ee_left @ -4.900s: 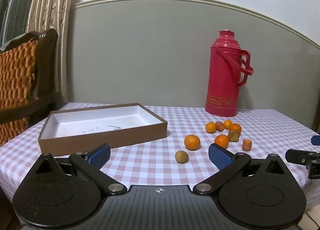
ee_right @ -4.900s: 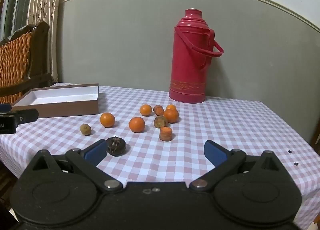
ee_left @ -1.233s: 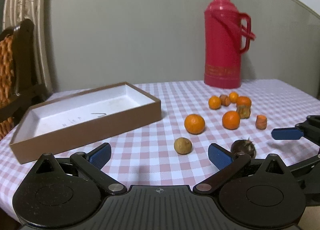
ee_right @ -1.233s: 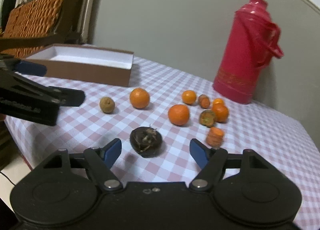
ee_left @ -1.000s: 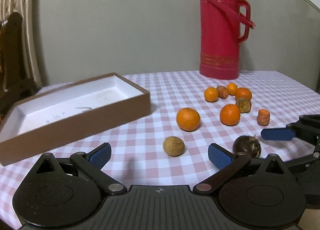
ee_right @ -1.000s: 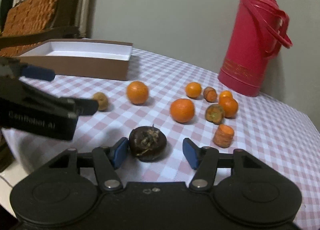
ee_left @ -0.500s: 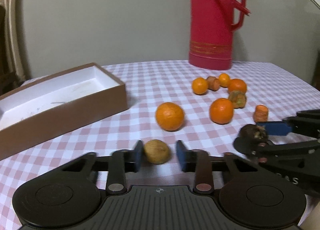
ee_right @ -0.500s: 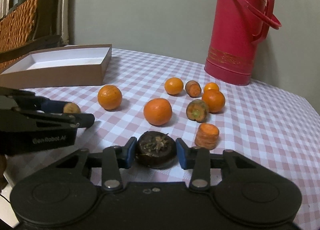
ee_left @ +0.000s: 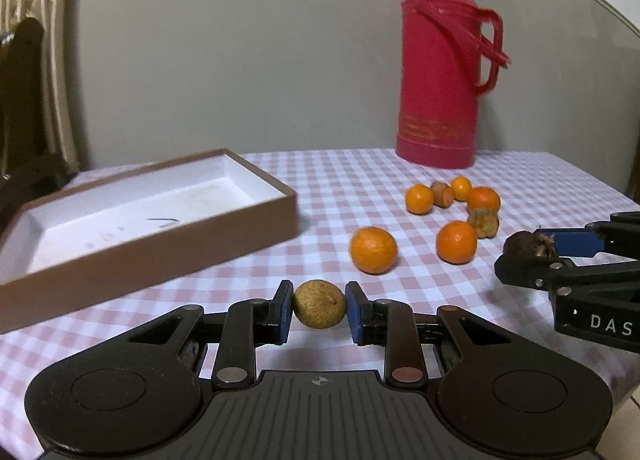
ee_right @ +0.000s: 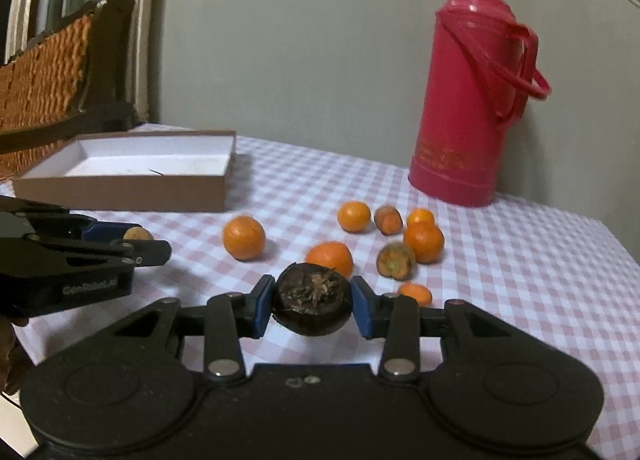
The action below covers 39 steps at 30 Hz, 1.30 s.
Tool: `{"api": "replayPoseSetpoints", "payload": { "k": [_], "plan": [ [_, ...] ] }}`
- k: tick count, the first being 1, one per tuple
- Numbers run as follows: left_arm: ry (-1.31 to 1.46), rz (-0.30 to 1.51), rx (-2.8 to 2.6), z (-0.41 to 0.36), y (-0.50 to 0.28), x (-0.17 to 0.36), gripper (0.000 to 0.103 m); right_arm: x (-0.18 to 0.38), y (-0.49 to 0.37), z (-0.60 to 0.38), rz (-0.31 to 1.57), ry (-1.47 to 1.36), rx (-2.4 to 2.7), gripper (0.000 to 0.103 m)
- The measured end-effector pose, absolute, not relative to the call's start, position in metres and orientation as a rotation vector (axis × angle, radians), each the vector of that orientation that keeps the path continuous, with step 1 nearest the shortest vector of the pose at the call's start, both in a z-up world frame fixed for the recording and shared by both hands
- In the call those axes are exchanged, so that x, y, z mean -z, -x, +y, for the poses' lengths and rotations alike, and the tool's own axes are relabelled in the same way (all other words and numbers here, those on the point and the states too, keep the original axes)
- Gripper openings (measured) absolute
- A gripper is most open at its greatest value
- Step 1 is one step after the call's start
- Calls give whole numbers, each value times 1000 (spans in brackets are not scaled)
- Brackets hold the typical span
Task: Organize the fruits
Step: 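Carry both fruits over the brown tray and open both tools to drop them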
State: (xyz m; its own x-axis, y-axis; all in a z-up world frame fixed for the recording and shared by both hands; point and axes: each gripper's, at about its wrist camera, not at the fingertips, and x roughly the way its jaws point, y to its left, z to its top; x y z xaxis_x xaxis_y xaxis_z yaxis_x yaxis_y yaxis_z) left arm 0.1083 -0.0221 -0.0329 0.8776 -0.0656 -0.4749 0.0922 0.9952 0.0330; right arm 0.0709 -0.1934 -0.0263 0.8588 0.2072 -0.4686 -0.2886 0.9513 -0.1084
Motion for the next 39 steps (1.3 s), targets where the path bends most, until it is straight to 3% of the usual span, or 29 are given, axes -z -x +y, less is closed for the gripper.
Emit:
{"api": "replayPoseSetpoints", "payload": {
  "k": [25,39],
  "plan": [
    [-10,350,-208,116,-57,-15,28,-23,-64,-68,311,215,-545,32],
    [39,317,-313,170,-77,-21,28,-28,-97,-43,293,230,-544,32]
  ]
}}
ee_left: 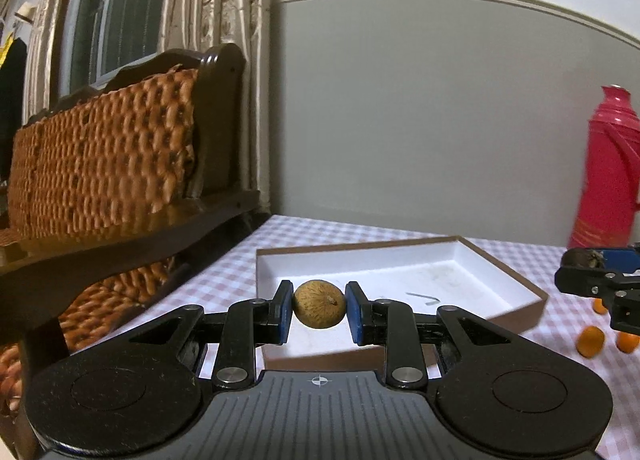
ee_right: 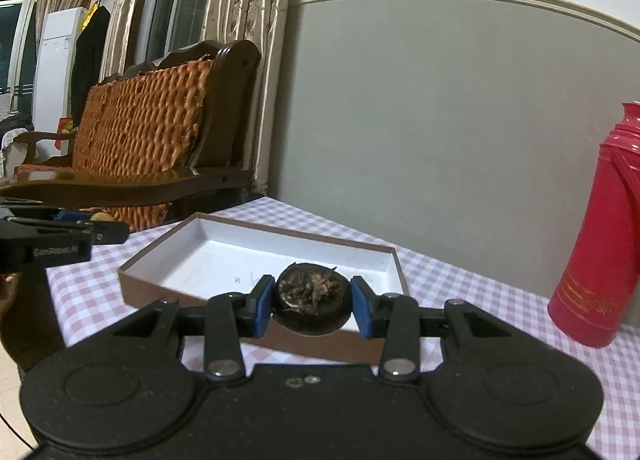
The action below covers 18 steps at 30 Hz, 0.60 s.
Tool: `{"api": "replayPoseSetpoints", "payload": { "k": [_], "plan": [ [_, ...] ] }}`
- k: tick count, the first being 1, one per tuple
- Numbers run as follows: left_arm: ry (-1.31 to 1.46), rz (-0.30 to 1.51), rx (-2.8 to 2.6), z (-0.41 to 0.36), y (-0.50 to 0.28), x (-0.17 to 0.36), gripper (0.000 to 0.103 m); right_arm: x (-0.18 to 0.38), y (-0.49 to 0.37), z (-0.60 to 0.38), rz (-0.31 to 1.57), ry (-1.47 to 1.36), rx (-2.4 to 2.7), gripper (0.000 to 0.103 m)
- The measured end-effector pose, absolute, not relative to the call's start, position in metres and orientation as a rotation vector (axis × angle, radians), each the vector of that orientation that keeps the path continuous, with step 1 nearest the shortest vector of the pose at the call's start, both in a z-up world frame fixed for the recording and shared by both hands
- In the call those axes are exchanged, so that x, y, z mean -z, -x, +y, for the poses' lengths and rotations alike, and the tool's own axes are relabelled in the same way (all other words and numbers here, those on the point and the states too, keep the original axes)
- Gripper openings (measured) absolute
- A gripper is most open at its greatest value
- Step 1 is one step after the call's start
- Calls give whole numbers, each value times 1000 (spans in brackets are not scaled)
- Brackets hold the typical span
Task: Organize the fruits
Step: 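Carry both fruits over the brown tray and open both tools to drop them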
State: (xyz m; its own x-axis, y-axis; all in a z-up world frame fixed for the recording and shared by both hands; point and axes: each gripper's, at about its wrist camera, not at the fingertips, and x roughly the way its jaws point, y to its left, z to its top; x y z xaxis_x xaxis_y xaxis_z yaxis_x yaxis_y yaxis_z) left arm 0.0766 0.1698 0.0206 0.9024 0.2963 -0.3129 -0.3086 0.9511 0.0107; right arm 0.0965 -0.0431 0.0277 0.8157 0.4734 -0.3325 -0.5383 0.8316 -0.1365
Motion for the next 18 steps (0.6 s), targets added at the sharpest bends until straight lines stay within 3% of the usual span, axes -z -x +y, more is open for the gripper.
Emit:
{"api": "replayPoseSetpoints", "payload": {
  "k": [18],
  "plan": [
    [36,365,-359,206,-149,-10,28,-16,-200,-28,352,237,-535,32]
  ]
}}
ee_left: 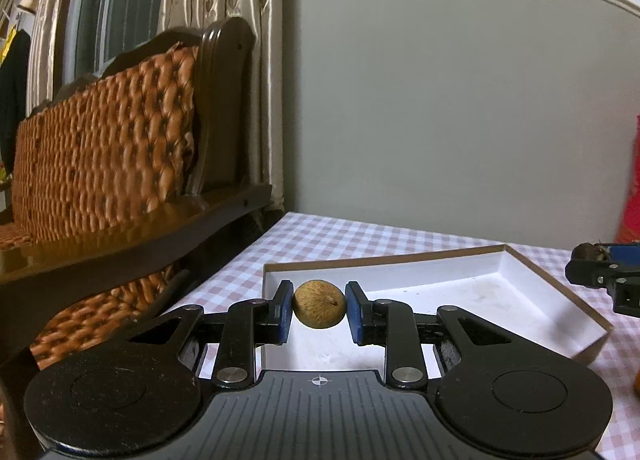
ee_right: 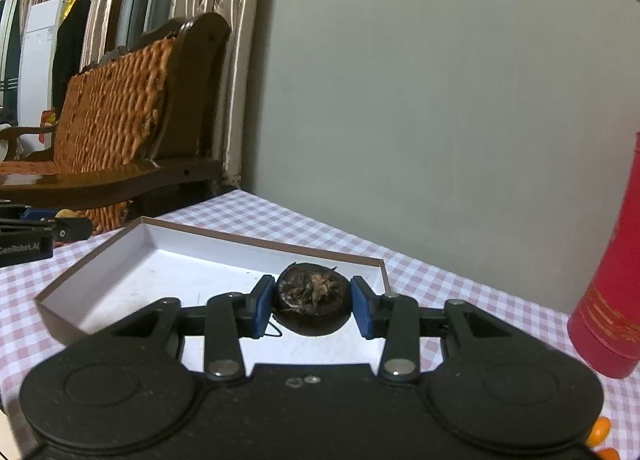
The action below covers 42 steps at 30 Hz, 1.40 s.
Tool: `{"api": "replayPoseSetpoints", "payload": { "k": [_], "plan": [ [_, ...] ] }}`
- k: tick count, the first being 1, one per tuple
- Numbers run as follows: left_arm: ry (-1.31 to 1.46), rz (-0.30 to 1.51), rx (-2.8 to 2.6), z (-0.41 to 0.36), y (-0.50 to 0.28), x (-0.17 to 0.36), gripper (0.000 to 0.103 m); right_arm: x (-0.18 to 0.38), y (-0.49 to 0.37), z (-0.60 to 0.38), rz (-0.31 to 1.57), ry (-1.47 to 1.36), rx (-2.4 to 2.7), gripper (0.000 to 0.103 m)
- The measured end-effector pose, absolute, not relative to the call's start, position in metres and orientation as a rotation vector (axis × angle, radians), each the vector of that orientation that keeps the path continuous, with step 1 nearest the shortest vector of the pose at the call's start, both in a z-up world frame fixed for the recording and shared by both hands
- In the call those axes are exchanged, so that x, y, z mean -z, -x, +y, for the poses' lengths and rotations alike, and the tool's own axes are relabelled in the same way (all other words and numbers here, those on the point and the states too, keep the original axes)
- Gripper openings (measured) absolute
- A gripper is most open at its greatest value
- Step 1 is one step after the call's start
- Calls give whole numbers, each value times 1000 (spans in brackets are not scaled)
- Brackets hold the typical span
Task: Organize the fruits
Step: 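Carry both fruits over the brown tray and open both tools to drop them, then move both tools back toward the remaining fruits on the table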
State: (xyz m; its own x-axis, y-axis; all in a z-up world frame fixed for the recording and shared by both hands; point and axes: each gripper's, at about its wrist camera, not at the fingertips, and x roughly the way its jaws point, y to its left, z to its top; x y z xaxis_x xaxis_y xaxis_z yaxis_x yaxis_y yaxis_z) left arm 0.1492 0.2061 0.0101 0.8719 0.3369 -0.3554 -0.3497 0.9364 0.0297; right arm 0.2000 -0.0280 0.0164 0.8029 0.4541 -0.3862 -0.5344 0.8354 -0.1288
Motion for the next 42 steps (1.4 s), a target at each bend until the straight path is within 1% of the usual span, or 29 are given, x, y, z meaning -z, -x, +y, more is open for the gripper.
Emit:
{"api": "replayPoseSetpoints", "payload": {
  "k": [7,8,9,10,11,13,18,21,23,24,32,42],
  "plan": [
    [34,399,-382,217,-170,1,29,-5,-235,-19,390,229,-543,33],
    [35,403,-397,218,-172,3,29,-3,-240,-18,397,228,-541,35],
    [39,405,-421,219,-172,4,51,-1,-246,-15,409,236,-529,41],
    [42,393,-432,218,-171,4,93,2,-251,-14,423,244,-494,70],
    [42,358,-435,217,-165,4,103,3,-252,-16,405,234,-469,88],
    [18,336,-449,214,-160,1,103,2,-249,-23,371,208,-463,85],
    [21,349,-433,211,-157,0,103,-1,-238,-30,360,191,-454,88],
    [29,356,-427,208,-154,-2,103,-7,-232,-29,356,186,-461,91],
    [31,353,-425,203,-148,-6,103,-12,-226,-29,351,194,-457,96],
    [35,348,-422,200,-145,-8,103,-15,-222,-29,346,194,-451,97],
    [0,348,-366,169,-120,-14,103,-31,-170,-43,337,164,-440,97],
    [-37,374,-328,123,-72,-6,103,-31,-112,-67,355,235,-355,97]
  ]
}}
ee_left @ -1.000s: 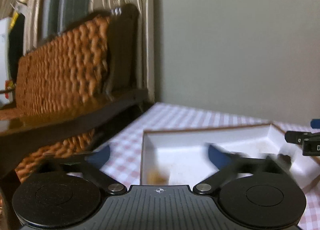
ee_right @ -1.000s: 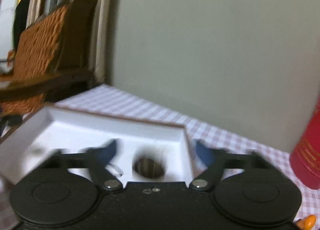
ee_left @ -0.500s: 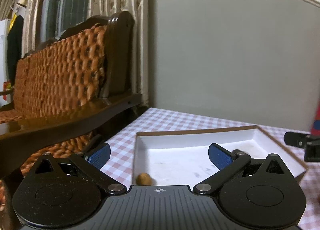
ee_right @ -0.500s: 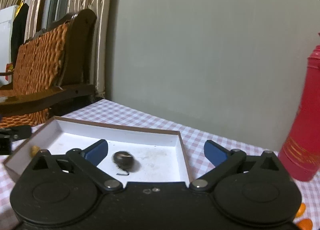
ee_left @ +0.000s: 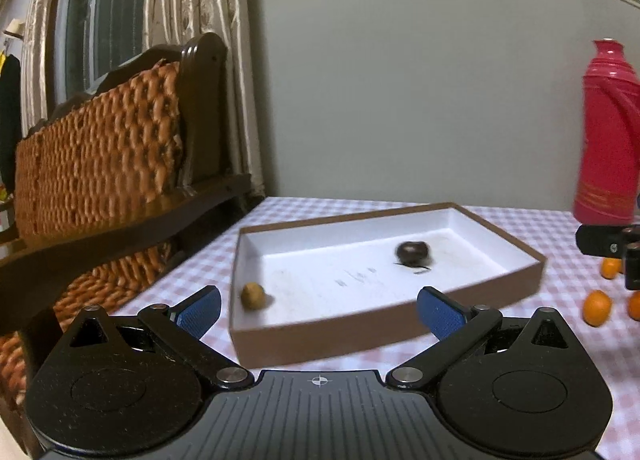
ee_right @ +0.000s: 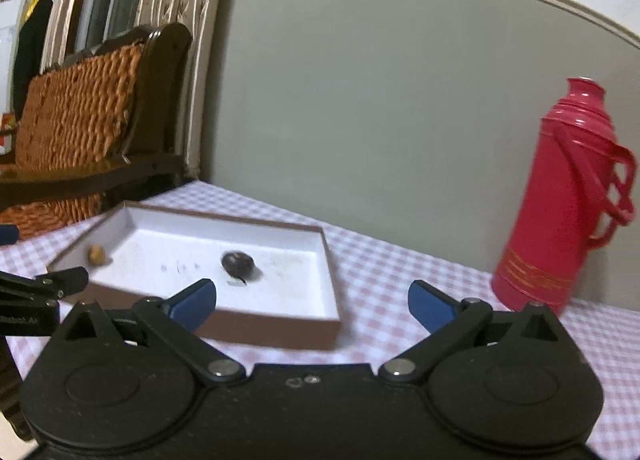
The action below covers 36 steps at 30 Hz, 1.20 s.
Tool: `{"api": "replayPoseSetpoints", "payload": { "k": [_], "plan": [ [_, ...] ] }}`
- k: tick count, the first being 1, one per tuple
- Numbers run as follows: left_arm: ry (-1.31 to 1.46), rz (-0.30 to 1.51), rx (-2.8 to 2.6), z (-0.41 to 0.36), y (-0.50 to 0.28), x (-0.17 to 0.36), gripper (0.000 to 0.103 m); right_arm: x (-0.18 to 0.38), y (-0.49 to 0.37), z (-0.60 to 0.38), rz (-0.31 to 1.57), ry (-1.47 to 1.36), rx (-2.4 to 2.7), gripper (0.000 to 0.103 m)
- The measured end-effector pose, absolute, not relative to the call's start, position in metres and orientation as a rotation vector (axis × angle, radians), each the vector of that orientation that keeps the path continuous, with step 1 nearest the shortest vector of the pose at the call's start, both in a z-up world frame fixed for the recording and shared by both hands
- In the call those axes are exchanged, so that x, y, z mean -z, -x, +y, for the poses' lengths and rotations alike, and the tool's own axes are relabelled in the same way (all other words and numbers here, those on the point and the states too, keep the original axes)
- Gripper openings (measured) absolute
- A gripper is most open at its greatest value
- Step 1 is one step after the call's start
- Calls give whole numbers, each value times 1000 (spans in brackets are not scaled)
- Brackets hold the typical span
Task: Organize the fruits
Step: 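Move both tools back toward the remaining fruits on the table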
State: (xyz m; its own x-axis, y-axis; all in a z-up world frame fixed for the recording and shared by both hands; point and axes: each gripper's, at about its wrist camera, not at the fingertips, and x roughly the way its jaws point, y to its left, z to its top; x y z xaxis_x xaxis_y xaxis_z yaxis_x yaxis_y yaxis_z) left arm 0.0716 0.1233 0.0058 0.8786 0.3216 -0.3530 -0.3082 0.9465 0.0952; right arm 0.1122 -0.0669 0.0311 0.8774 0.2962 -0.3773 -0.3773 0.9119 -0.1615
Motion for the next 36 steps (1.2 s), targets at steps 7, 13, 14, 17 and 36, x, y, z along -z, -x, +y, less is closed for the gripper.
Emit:
{"api": "replayPoseSetpoints", "payload": {
  "k": [7,13,14,17,36],
  "plan": [
    [-37,331,-288,95,-47,-9,103,-27,-84,-92,373,229,-313,97],
    [-49,322,-224,65,-39,-8,103,-22,-63,-122,385,226,-257,97],
    [-53,321,-210,59,-39,-8,103,-21,-60,-127,387,224,-249,97],
    [-70,320,-179,45,-38,-7,103,-19,-50,-142,391,224,-219,97],
    [-122,341,-23,-25,-48,1,103,-7,-18,-217,437,235,-127,97]
  ]
}}
